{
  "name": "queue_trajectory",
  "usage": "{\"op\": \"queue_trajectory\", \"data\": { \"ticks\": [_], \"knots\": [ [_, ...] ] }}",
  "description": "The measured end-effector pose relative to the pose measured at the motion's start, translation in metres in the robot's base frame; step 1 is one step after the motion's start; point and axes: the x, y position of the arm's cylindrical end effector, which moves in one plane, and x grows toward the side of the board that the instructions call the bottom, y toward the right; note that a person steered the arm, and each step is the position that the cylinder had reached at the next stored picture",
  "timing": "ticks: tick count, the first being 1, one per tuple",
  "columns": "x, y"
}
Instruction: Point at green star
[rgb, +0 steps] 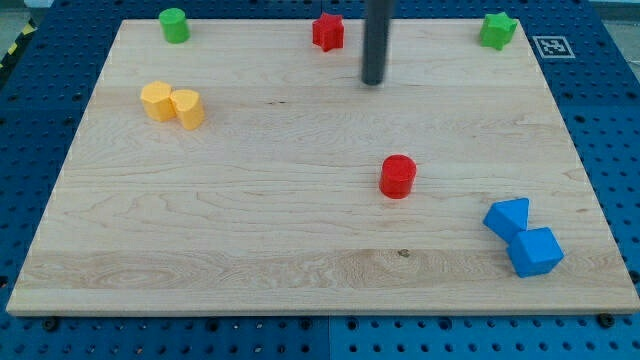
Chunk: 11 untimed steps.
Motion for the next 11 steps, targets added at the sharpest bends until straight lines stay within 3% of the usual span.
{"op": "queue_trajectory", "data": {
  "ticks": [3,5,9,11],
  "knots": [
    [0.010,0.032],
    [0.002,0.151],
    [-0.085,0.228],
    [-0.126,0.206]
  ]
}}
